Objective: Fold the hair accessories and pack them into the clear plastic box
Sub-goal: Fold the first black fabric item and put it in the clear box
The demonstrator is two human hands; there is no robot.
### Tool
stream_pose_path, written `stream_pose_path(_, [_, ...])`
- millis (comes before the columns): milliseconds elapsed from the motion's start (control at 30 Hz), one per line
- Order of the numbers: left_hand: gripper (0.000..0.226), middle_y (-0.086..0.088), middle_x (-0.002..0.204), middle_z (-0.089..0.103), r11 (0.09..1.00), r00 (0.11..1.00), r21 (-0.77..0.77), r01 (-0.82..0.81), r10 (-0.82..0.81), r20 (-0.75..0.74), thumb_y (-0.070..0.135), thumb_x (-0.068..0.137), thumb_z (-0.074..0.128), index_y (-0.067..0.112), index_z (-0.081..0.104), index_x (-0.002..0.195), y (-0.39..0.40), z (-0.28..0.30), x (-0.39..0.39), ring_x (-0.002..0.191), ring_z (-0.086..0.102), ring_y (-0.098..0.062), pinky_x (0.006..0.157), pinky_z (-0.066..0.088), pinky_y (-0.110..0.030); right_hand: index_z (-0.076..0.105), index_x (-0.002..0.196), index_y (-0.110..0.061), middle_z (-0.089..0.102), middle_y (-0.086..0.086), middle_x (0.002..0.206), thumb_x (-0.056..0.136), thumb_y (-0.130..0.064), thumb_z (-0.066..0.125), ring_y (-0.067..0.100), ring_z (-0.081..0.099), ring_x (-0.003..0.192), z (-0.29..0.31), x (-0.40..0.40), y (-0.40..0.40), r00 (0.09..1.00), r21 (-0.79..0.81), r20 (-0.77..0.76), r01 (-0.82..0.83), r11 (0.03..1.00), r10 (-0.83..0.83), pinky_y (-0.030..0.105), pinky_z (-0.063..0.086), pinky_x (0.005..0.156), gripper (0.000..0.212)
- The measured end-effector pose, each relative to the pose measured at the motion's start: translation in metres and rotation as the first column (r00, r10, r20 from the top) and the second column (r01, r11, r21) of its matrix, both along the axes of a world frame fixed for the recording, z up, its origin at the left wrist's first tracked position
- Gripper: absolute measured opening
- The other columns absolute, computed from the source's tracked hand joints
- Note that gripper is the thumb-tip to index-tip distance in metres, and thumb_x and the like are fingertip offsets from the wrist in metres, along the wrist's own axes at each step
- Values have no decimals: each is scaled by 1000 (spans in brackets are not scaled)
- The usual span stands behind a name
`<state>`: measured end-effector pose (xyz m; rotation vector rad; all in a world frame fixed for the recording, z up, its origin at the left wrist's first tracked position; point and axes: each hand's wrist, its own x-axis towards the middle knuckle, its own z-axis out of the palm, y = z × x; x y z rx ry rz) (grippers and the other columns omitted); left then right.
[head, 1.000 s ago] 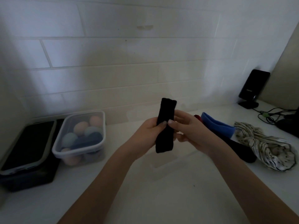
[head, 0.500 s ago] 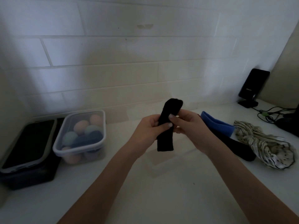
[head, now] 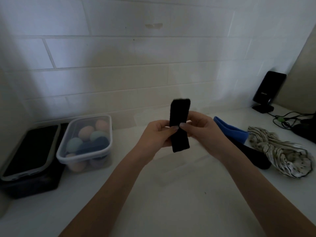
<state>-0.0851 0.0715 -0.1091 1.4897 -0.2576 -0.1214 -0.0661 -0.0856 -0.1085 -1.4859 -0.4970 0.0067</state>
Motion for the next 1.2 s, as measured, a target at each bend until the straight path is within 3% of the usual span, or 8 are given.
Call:
stream_pose_path(133, [24, -14, 87, 72, 999, 999, -10, -49, 49, 10, 2, 92, 47, 12, 66, 101, 0, 2, -2, 78, 71, -28, 60, 58, -31, 77, 82, -27, 69, -5, 82, 75, -1, 57, 30, 52, 84, 0, -1, -1, 997, -29, 76, 9, 1000, -7, 40, 40, 75, 33])
stream_pose_path(333, [18, -16, 92, 71, 996, 999, -83, -35, 33, -26, 10, 95, 48, 13, 65, 101, 1, 2, -1, 84, 71, -32, 68, 60, -35, 76, 73, -37, 59, 0, 91, 75, 5, 57, 8, 57, 81, 3, -2, 0, 983, -128, 181, 61, 990, -38, 18, 44, 72, 45])
stream_pose_path(533, [29, -14, 94, 72, 987, 988, -161, 22, -46, -149, 24, 97, 41, 7, 64, 105, 5, 10, -1, 83, 71, -27, 72, 60, -36, 77, 68, -33, 58, 4, 89, 78, 20, 50, 11, 59, 83, 1, -1, 2, 972, -102, 201, 145, 984, -122, 16, 50, 65, 60])
stream_pose_path(733, [37, -12, 97, 73, 997, 999, 72, -41, 39, 34, 4, 76, 72, 13, 62, 111, 6, 2, 1, 85, 71, -21, 74, 59, -31, 72, 62, -14, 62, 3, 84, 82, 20, 44, 11, 66, 76, 6, -5, 4, 992, -28, 66, 112, 993, -110, 23, 57, 66, 48])
stream_pose_path(867, [42, -4, 85, 72, 977, 971, 124, -174, 149, 185, 1, 73, 75, 17, 60, 110, 7, 3, 0, 75, 71, -9, 64, 55, -21, 61, 56, -7, 61, 3, 71, 83, 11, 41, 13, 63, 66, 14, -4, 2, 978, 20, -151, 148, 989, -144, 32, 57, 58, 38])
stream_pose_path(1000, [44, 1, 77, 72, 956, 927, 110, -273, 230, 297, -2, 69, 77, 15, 59, 106, 5, 3, -2, 69, 70, -4, 62, 55, -20, 61, 62, -13, 59, 14, 55, 88, -20, 48, 20, 50, 37, 25, -8, 3, 899, -259, -346, 183, 948, -268, 23, 42, 41, 30])
stream_pose_path(1100, [41, 4, 72, 74, 947, 910, 106, -302, 253, 329, 0, 67, 79, 13, 59, 100, 5, 3, -4, 69, 72, -12, 62, 58, -25, 55, 83, -19, 68, 16, 63, 92, -52, 41, 23, 56, 44, 29, -19, 9, 895, -371, -391, 59, 927, -214, 23, 40, 45, 37])
stream_pose_path(1200, [32, 6, 68, 74, 958, 913, 63, -279, 244, 326, 0, 68, 79, 10, 61, 93, 4, 3, -6, 64, 72, -15, 59, 56, -24, 56, 95, -20, 73, 15, 76, 90, -59, 39, 23, 66, 58, 26, -19, 10, 883, -303, -449, -4, 953, -139, 27, 46, 52, 43])
